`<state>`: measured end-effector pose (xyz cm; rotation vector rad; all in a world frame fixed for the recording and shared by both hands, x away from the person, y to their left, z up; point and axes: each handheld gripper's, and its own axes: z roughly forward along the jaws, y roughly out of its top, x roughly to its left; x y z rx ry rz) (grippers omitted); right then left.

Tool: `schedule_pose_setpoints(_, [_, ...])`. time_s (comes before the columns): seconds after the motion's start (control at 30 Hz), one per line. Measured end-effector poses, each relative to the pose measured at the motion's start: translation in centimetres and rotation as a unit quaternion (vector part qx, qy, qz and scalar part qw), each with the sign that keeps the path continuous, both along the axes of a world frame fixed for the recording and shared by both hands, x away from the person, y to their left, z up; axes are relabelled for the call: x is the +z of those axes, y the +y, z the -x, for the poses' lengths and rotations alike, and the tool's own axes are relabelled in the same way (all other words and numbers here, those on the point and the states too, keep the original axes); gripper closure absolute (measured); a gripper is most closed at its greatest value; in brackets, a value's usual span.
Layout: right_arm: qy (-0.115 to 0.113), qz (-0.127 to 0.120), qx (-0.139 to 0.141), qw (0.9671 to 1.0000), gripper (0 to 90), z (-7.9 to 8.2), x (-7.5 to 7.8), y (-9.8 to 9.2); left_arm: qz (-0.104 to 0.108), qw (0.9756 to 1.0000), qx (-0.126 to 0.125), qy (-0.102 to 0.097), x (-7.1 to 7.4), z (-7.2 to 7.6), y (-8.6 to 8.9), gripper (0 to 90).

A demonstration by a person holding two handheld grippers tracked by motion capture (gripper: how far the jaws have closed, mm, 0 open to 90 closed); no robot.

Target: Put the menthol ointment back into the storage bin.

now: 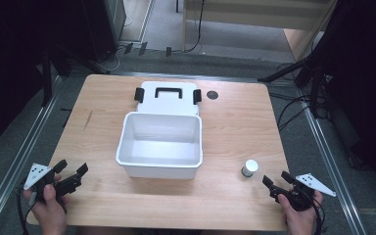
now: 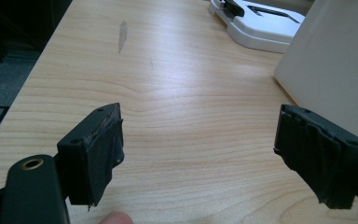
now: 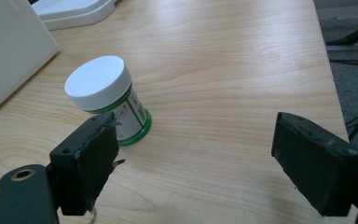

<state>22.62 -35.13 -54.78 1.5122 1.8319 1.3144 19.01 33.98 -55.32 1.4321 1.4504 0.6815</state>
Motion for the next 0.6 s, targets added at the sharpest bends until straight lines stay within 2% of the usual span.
schedule_pose_setpoints(0.37, [0.007, -0.008, 0.010, 0.9999, 15.2, -0.11, -0.06, -0.11, 0.001, 1.0000, 0.001, -0.003, -0.01, 0.05, 0.04, 16.0])
schedule_pose_setpoints(0.5, [0.016, -0.008, 0.016, 0.9997, 15.8, -0.29, -0.08, -0.05, 0.001, 1.0000, 0.000, -0.002, 0.00, 0.05, 0.06, 16.0])
schedule_pose_setpoints(0.6, [0.039, 0.012, 0.017, 0.9990, 16.8, -0.59, -0.10, 0.17, 0.002, 1.0000, -0.001, -0.004, -0.01, 0.07, 0.07, 16.0])
